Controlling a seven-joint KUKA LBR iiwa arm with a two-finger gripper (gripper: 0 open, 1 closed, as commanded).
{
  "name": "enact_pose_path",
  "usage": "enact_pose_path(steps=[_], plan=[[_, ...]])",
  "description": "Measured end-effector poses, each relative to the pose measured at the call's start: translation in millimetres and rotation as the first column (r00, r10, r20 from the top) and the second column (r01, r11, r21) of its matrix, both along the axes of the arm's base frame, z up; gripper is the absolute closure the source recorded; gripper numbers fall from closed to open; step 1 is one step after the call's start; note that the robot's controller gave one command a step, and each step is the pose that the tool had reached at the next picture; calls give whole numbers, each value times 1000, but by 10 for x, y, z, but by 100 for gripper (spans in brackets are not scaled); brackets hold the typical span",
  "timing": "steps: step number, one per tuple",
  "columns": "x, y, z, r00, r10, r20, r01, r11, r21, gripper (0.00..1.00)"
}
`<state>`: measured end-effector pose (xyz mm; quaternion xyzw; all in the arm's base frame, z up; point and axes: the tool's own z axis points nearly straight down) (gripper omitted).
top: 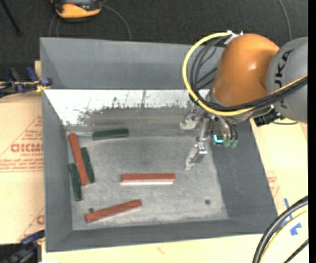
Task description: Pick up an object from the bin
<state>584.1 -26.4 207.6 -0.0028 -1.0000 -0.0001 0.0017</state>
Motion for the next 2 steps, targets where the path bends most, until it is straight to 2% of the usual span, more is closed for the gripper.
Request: enact_pose_path(steps=[1,2], plan=[[15,-2,47,1000,1,8,-1,1000,-1,0],[84,-1,-378,1000,7,17,-7,1000,-2,0]])
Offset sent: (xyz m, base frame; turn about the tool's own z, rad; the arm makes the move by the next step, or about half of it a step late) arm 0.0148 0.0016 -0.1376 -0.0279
